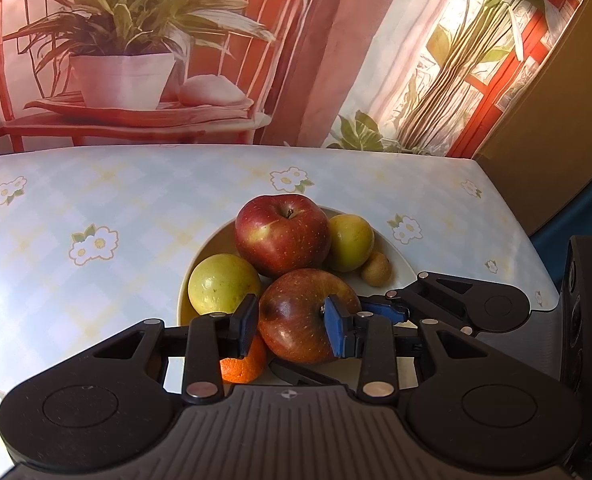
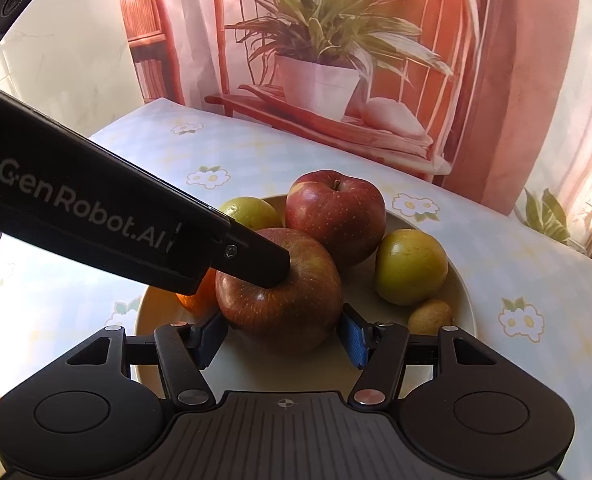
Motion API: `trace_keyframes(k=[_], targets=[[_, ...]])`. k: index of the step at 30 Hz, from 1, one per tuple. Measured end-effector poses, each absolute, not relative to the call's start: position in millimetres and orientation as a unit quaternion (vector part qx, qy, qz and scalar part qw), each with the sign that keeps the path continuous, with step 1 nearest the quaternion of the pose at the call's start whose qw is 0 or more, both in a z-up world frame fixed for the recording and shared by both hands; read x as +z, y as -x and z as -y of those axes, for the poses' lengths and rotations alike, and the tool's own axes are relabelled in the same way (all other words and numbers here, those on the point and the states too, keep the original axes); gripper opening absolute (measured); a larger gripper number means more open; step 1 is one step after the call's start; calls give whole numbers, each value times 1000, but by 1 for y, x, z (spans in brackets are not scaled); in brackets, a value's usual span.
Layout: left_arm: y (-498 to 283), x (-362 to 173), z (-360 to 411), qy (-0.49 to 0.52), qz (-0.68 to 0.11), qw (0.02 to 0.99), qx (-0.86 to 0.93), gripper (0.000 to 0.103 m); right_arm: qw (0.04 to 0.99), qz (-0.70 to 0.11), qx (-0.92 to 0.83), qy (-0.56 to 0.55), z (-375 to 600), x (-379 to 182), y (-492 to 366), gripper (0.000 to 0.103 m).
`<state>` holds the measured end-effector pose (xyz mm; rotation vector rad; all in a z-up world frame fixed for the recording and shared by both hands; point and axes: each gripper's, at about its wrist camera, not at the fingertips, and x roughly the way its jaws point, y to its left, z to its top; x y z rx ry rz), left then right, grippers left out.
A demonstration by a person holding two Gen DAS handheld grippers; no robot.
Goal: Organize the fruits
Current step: 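Lower the red apple onto the plate with right gripper while left tool steadies it, then open right gripper to release the apple and move both tools back to the pile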
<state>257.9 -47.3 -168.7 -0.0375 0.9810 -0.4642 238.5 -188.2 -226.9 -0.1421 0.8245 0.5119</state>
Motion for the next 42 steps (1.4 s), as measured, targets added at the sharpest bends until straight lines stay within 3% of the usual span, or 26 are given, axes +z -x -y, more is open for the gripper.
trace_keyframes(k=[11,42], targets=[[-250,-163,45,19,-461,862,-210,39,883,-397,236,79,189,-222,-234,62],[-163,-94,-14,11,-373,921,-113,39,924,-365,107,32,212,-148,-153,62]])
